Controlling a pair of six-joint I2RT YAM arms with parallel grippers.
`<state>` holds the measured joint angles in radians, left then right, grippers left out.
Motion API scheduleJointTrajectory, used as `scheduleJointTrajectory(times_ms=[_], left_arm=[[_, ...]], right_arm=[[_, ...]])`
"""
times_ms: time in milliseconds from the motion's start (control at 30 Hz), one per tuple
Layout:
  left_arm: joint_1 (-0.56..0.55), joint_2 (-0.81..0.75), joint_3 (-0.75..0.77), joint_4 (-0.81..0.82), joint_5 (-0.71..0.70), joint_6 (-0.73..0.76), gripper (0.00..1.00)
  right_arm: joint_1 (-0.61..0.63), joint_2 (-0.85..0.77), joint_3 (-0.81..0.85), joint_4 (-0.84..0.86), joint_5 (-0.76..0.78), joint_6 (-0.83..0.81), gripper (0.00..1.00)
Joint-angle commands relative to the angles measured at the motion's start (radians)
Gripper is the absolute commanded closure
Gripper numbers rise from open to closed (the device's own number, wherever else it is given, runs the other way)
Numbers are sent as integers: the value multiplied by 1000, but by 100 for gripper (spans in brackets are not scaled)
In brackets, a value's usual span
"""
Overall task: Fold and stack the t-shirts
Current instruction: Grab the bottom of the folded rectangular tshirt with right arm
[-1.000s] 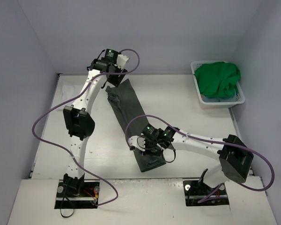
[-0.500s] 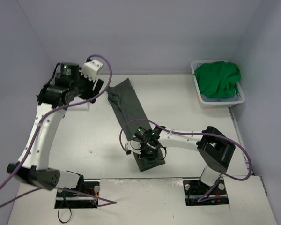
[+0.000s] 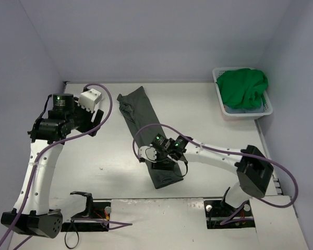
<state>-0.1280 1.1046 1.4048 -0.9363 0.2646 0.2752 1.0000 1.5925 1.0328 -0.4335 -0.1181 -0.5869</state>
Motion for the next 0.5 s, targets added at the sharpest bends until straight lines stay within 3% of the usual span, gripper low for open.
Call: scheduleJointTrajectory(times_ms=[0,233,467], left_arm=[[56,-45,-24,48,96,-18,34],[108,-130,-121,53,97,-19,34],[154,-199,-193,59,105,-24,34]], right_arm=[[-11,-120,56,10,69,4,54],[11,-265,23,7,67,-16,41],[57,-276,-117,21,107,-76,30]])
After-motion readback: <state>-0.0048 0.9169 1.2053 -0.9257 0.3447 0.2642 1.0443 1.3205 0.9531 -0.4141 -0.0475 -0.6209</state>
